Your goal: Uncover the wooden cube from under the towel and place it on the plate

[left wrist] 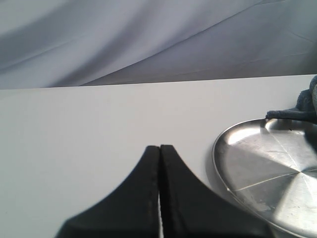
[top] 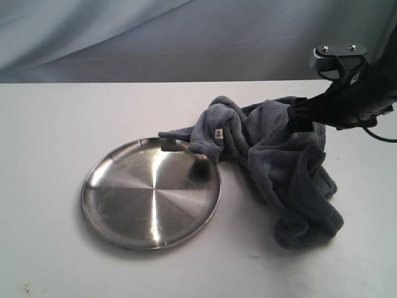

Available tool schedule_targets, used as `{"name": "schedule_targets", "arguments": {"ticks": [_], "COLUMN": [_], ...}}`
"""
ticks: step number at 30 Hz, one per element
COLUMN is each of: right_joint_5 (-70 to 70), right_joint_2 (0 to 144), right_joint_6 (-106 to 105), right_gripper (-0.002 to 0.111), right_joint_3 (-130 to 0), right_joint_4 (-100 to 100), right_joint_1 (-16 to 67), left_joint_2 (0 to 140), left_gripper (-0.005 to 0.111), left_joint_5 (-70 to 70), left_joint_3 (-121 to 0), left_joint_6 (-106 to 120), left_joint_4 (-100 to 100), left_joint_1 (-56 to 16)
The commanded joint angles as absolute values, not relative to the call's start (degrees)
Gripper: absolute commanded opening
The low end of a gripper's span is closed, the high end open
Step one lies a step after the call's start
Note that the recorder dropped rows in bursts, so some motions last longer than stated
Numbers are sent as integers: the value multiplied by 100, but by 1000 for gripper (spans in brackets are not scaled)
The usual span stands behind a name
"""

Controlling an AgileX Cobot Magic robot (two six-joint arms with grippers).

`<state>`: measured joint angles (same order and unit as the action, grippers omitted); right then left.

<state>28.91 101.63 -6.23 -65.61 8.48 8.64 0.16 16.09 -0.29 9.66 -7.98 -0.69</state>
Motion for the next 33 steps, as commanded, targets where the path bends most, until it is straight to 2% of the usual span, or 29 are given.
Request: {"name": "schedule_targets", "arguments": {"ticks": [1, 4, 7, 21, 29, 33], "right_joint_5": [2741, 2741, 2741, 2755, 2755, 2764], "right_joint_2": [10358, 10463, 10510, 10315, 9745, 9583], "right_joint_6": [-604, -604, -604, -663, -1101, -2155], "right_gripper": [82, 77, 66, 1, 0, 0], "right_joint_3": [-6582, -6582, -6582, -6582, -6582, -6582], "right_joint_4": [835, 929, 1034, 1117, 1218, 2396], "right_joint_1": [846, 846, 857, 857, 877, 920], "left_joint_2": [0, 0, 0, 0, 0, 0], "left_gripper": [0, 0, 0, 0, 0, 0], "left_joint_5": [1528, 1528, 1528, 1528, 1528, 1528], "left_joint_3": [0, 0, 0, 0, 0, 0], "left_joint_6": [921, 921, 921, 921, 921, 921], "left_joint_4": [-778, -778, -778, -778, -778, -778], "left_joint_1": [-103, -103, -103, -103, -103, -103]}}
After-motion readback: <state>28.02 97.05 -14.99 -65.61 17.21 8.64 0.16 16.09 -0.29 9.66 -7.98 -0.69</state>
